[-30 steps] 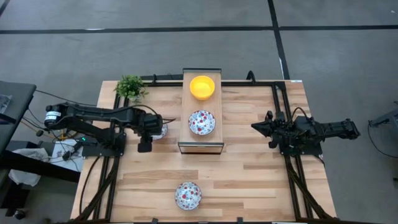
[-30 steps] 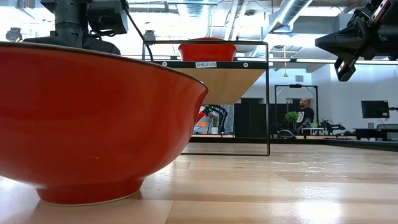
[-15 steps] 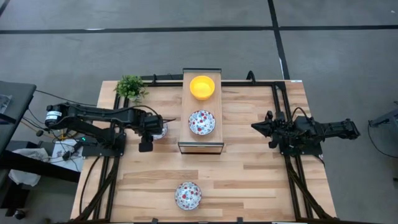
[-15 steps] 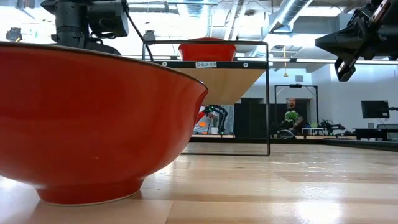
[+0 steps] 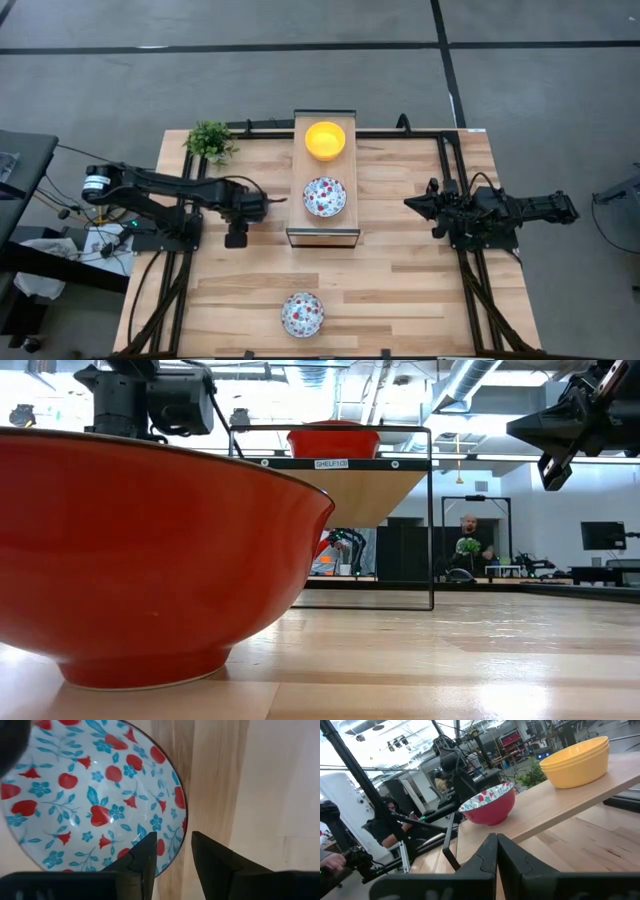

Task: Pick & Place Mini bowls
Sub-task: Stack the top white patterned bowl on top of the white patterned bowl on the shelf

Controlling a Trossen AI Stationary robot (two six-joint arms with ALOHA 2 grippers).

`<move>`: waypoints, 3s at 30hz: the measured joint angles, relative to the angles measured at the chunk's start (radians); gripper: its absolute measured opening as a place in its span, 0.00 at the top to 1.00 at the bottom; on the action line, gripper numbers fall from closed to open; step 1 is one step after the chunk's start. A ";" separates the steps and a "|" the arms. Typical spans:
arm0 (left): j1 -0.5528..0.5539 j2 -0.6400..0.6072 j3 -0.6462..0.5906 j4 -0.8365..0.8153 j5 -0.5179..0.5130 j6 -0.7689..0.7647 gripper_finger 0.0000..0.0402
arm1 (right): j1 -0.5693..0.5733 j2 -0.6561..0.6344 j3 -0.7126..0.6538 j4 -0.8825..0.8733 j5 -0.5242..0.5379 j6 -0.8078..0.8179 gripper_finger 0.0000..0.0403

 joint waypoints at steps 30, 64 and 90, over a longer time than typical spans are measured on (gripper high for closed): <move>0.000 0.001 0.003 0.004 -0.028 -0.009 0.97 | 0.000 0.000 0.000 0.000 0.000 0.000 1.00; -0.256 -0.163 0.480 -0.060 -0.182 -0.396 0.98 | 0.000 0.000 0.000 0.000 0.079 0.000 1.00; -0.214 0.380 1.144 -0.336 -0.181 0.015 0.98 | 0.000 0.000 0.000 -0.022 0.077 0.000 1.00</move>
